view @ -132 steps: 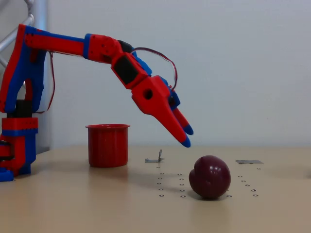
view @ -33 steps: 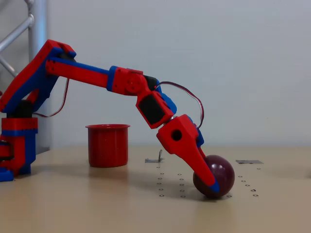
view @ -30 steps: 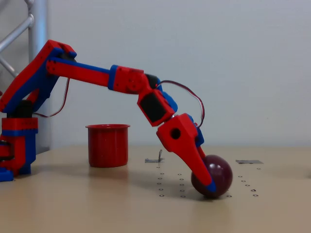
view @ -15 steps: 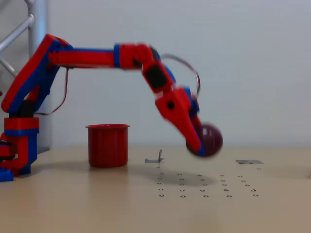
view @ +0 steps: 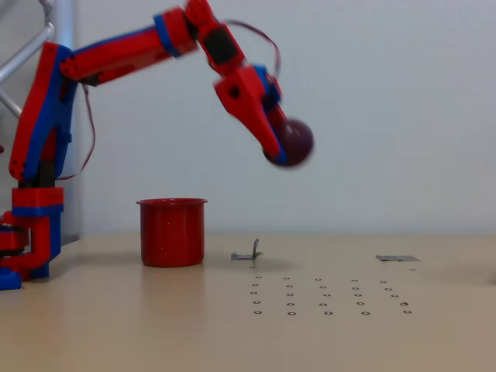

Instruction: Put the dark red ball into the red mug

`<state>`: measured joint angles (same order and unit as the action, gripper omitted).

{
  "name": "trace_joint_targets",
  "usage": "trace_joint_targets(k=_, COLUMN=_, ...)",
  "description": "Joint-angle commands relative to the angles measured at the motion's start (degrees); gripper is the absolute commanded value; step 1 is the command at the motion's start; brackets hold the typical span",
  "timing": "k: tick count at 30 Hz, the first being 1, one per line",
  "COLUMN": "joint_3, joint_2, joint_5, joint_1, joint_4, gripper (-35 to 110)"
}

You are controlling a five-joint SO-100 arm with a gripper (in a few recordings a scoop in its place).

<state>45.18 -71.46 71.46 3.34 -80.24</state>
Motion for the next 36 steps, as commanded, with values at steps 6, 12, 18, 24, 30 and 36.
trace_joint_targets(k=6, joint_3=6.4, joint_2=-22.4, joint_5=-9.6, joint_1=-8.9, joint_4=-7.6, gripper=23)
trace_joint_targets(k=12, joint_3=17.4, joint_2=-33.3, joint_5=-14.4, joint_1=-14.9, joint_4=-10.2, gripper=23)
trace_joint_targets(k=18, joint_3=30.7, joint_2=-43.7, joint_5=-13.2, joint_1=-18.9, joint_4=-12.8, gripper=23)
trace_joint_targets(k=24, joint_3=42.0, joint_2=-51.4, joint_5=-14.2, joint_1=-22.6, joint_4=-13.4, gripper=22)
trace_joint_targets(k=30, joint_3=47.5, joint_2=-54.1, joint_5=-17.8, joint_1=-26.9, joint_4=-13.7, gripper=22)
trace_joint_targets(k=36, joint_3=51.2, joint_2=-54.1, joint_5=-19.1, joint_1=-29.4, joint_4=-14.3, gripper=23)
